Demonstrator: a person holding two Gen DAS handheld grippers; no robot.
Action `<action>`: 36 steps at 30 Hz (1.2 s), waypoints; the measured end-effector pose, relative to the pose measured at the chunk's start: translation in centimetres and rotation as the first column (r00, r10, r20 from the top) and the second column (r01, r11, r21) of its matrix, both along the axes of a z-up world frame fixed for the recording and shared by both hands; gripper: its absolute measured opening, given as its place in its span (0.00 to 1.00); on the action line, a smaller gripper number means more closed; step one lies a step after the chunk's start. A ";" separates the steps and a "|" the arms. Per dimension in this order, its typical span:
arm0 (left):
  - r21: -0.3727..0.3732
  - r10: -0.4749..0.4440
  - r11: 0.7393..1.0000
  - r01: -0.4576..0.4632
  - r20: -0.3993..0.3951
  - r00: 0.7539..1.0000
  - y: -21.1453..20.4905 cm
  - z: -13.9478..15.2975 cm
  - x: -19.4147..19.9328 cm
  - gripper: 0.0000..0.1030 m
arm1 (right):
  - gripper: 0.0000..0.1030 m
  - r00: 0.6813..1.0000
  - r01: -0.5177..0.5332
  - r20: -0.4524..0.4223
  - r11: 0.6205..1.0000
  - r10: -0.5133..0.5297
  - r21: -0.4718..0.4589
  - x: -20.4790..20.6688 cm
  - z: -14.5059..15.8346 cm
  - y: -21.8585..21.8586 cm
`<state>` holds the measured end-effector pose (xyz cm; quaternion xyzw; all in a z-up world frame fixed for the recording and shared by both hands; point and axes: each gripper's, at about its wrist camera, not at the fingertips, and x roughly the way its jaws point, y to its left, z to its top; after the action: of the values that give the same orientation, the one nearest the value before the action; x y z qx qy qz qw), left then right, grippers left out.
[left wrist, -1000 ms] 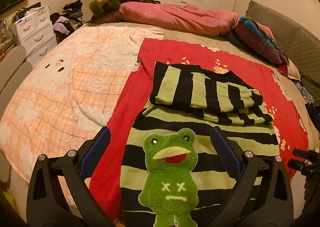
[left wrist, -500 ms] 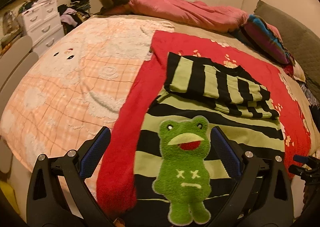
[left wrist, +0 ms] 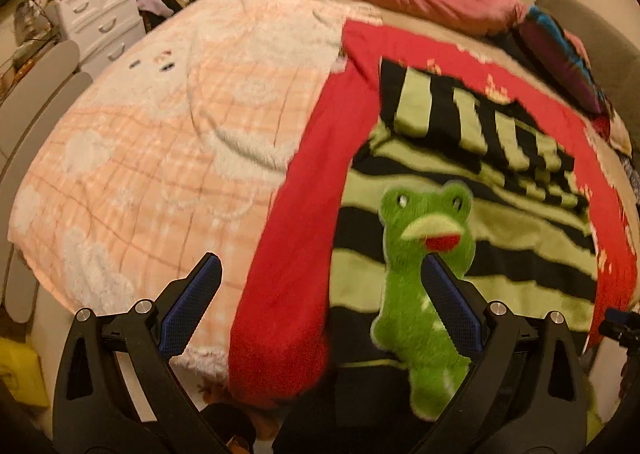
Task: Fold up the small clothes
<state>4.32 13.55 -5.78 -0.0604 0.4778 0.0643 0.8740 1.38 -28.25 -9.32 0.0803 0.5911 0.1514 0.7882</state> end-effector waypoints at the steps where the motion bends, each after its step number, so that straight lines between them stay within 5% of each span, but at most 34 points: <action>1: -0.010 -0.007 1.000 0.007 -0.014 1.000 0.0 -0.4 -0.1 0.91 | 0.96 1.000 0.006 -0.028 1.000 -0.006 0.000 -0.2 -0.5 -0.2; 10: -0.085 -0.048 0.996 0.037 -0.139 0.989 -0.4 -4.2 0.1 0.91 | 0.96 0.980 -0.021 -0.198 0.998 0.032 0.058 -0.9 -3.8 0.6; 19: -0.177 -0.090 0.982 0.063 -0.148 0.985 -0.6 -5.6 0.0 0.90 | 0.96 0.956 -0.107 -0.269 0.992 0.120 0.063 -1.3 -5.6 2.6; 24: -0.226 -0.125 0.970 0.090 -0.145 0.982 -0.9 -6.0 -0.1 0.60 | 0.92 0.960 -0.090 -0.257 0.991 0.113 0.100 -1.3 -5.4 2.0; 31: -0.248 -0.209 0.954 0.167 -0.153 0.966 -2.3 -6.2 0.0 0.17 | 0.31 0.977 -0.084 -0.184 0.987 0.108 0.135 -1.1 -3.7 1.2; 36: -0.243 -0.223 0.952 0.189 -0.123 0.967 -2.6 -5.6 0.0 0.08 | 0.17 0.989 -0.109 -0.077 0.970 0.128 0.215 -1.4 -1.3 0.9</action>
<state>4.31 10.98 -11.38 -0.1055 0.5494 -0.0785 0.8251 0.00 -27.39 -10.66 0.1345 0.6105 0.2562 0.7373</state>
